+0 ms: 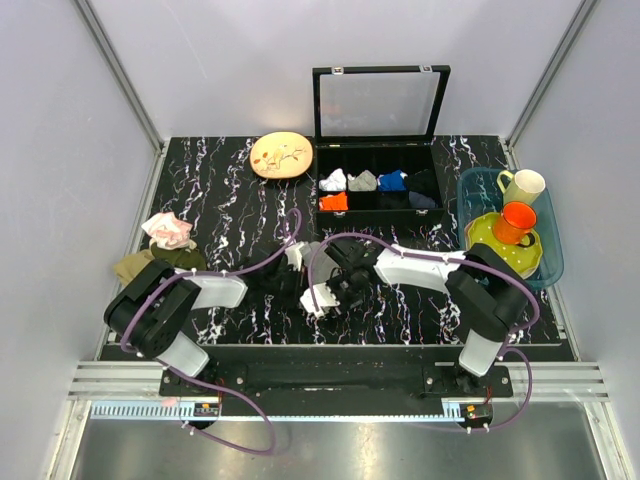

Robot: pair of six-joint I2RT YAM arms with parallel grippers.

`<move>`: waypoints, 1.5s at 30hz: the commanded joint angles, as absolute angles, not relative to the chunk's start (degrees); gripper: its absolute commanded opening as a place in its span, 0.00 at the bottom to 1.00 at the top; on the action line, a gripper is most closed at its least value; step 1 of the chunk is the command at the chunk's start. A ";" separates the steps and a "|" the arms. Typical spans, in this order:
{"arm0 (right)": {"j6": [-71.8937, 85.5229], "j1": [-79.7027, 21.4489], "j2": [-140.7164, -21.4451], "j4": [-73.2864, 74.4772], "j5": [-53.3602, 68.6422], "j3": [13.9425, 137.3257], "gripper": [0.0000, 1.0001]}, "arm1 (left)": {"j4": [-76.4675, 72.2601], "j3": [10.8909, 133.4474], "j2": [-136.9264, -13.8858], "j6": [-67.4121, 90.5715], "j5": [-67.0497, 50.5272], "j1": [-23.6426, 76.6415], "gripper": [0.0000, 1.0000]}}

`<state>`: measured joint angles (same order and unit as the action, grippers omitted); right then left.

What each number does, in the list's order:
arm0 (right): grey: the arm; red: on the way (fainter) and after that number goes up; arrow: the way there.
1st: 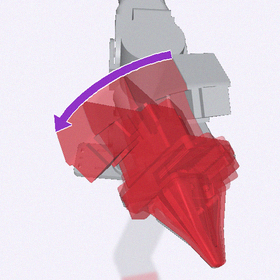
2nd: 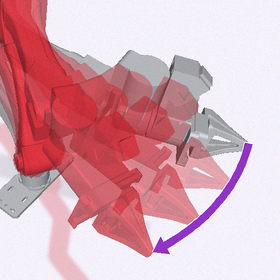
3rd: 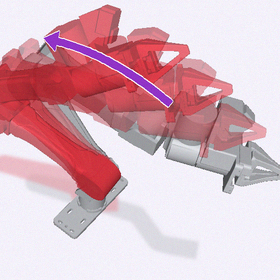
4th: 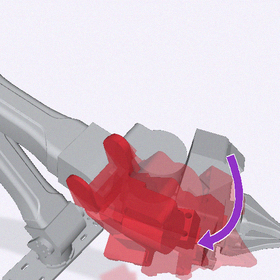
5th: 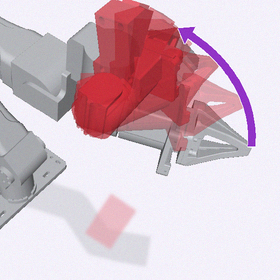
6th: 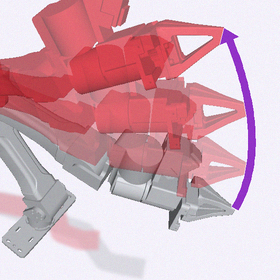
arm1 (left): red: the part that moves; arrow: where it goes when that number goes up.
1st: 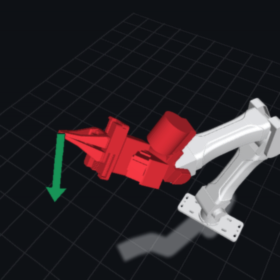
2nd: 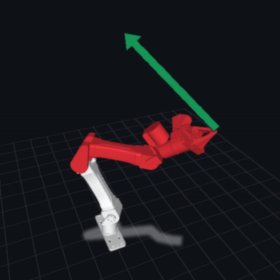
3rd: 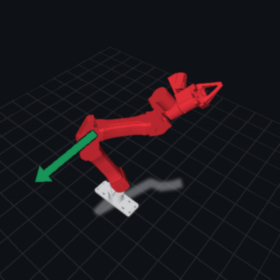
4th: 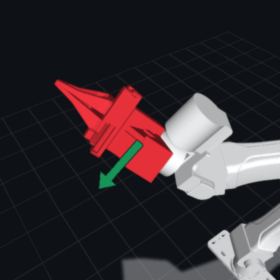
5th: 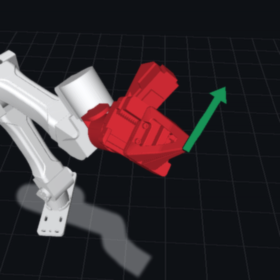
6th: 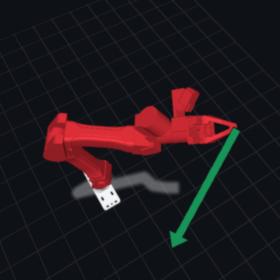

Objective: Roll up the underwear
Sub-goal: Roll the underwear to the center of the board.

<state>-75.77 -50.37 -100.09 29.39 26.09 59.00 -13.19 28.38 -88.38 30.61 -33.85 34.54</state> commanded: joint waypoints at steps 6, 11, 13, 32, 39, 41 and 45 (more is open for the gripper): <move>-72.25 -50.80 -103.36 31.72 24.25 60.11 0.18 | -15.73 24.09 -74.05 28.74 -23.66 33.49 0.36; -67.25 -48.70 -103.97 40.22 31.80 64.59 0.16 | -23.01 11.64 -54.79 25.59 -13.12 37.41 0.51; -66.01 -47.47 -104.76 42.97 36.90 66.78 0.15 | -26.97 8.10 -45.32 22.69 -6.99 41.11 0.61; -58.36 -37.70 -114.43 53.09 58.27 74.27 0.17 | -33.32 13.26 -63.53 -1.13 -0.18 62.40 0.67; -58.10 -37.71 -114.78 53.09 58.18 74.53 0.18 | -30.23 18.02 -69.44 -5.18 3.69 63.37 0.66; -57.83 -37.62 -114.87 53.09 58.27 74.71 0.19 | -30.41 17.67 -68.82 -5.36 3.52 63.63 0.66; -57.39 -37.70 -115.22 53.09 58.27 74.97 0.19 | -30.06 18.27 -69.43 -6.06 2.47 63.98 0.66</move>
<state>-58.22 -37.54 -114.43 52.40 56.07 72.84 -28.77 16.32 -69.52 -3.29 2.07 63.46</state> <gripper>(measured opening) 0.218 0.660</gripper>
